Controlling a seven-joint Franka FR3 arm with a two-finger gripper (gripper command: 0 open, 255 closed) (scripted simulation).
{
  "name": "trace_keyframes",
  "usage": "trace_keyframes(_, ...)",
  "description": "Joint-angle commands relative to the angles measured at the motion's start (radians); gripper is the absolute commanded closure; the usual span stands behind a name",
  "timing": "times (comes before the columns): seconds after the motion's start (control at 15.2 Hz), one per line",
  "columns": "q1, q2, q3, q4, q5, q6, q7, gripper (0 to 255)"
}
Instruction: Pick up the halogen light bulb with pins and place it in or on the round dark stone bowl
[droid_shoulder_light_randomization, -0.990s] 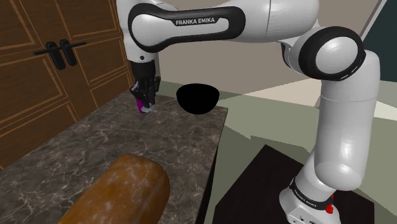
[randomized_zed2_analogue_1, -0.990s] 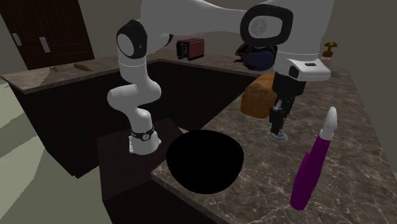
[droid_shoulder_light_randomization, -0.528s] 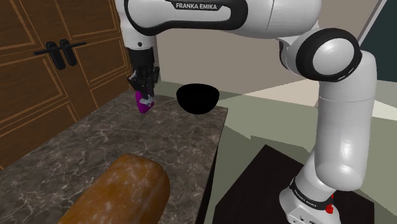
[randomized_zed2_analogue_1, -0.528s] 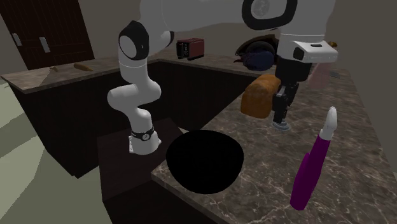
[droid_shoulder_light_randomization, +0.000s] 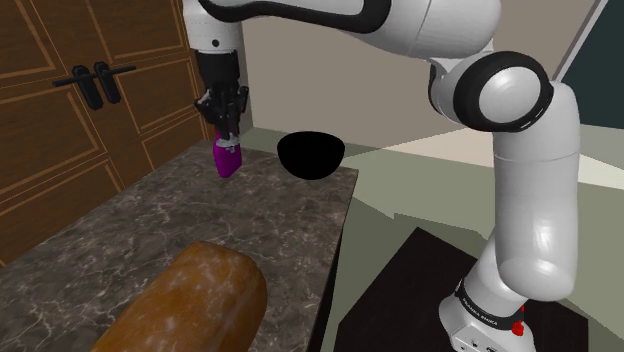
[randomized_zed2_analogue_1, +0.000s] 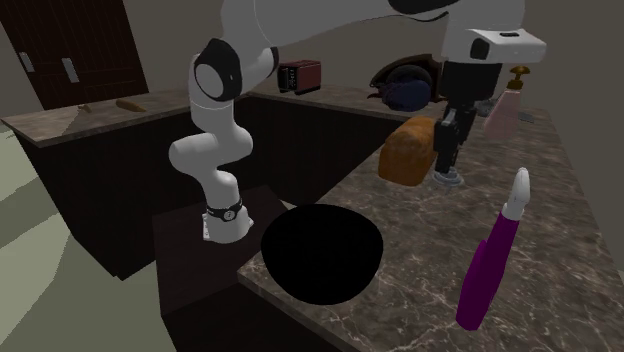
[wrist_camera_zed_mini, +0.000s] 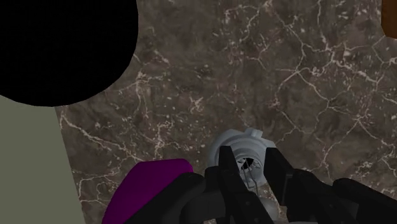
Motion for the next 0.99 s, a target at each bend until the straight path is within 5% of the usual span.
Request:
trace_keyframes(0.0,0.015,0.019,-0.001,0.06,-0.01,-0.042,0.001,255)
trace_keyframes(0.13,0.034,0.045,-0.003,0.13,-0.022,-0.087,0.0,255)
trace_keyframes(0.46,-0.132,-0.156,-0.013,-0.15,0.076,0.009,-0.11,255)
trace_keyframes(0.92,-0.279,-0.35,-0.079,-0.376,0.172,0.064,-0.296,255)
